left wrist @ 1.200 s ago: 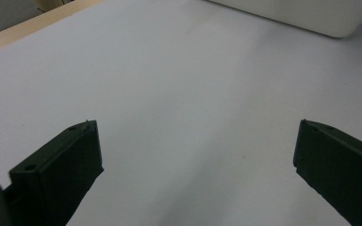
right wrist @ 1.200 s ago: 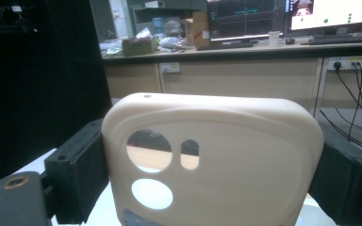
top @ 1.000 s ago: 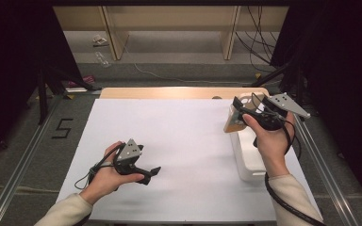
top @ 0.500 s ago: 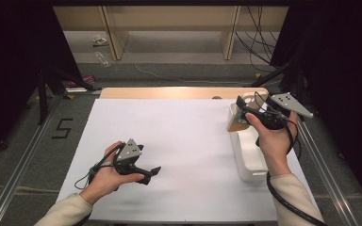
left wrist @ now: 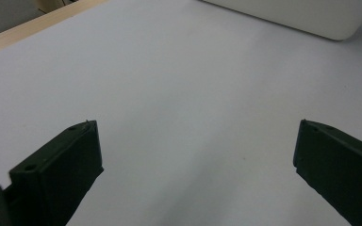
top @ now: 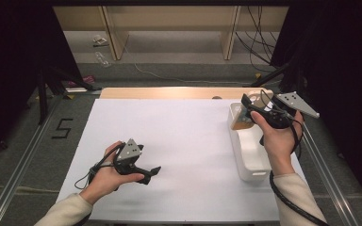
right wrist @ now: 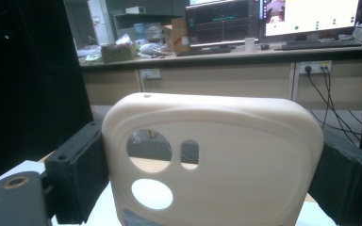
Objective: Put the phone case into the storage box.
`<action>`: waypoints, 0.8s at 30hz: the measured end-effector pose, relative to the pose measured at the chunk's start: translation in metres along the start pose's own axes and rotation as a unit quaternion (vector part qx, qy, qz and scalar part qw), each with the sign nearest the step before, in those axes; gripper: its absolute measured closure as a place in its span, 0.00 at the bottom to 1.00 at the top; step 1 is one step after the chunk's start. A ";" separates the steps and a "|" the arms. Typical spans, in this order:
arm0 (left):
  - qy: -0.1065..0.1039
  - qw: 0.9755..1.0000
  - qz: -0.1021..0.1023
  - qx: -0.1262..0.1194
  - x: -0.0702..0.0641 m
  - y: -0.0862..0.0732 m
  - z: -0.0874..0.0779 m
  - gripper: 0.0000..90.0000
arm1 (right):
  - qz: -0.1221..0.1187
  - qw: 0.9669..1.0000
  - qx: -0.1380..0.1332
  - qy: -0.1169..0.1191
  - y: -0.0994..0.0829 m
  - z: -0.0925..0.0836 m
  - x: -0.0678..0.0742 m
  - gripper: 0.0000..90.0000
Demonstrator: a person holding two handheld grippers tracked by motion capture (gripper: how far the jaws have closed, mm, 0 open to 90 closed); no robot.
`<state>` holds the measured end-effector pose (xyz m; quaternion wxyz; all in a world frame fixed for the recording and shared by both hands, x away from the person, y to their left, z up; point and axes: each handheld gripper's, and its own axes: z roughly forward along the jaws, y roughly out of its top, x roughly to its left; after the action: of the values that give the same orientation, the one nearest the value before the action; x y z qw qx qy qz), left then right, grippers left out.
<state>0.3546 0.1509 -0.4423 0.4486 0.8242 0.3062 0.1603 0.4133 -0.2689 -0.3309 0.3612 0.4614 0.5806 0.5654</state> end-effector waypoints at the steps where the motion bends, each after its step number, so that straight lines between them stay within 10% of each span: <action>1: 0.000 1.000 0.000 0.000 0.000 0.000 0.000 0.01 | 0.000 1.000 0.000 0.000 0.000 0.000 0.000 0.14; 24: 0.003 1.000 -0.002 -0.001 0.001 0.001 -0.001 0.01 | -0.002 1.000 0.001 -0.015 -0.001 -0.001 -0.006 0.14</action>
<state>0.3548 0.1521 -0.4411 0.4492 0.8226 0.3088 0.1619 0.4143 -0.2752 -0.3319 0.3708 0.4689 0.5764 0.5571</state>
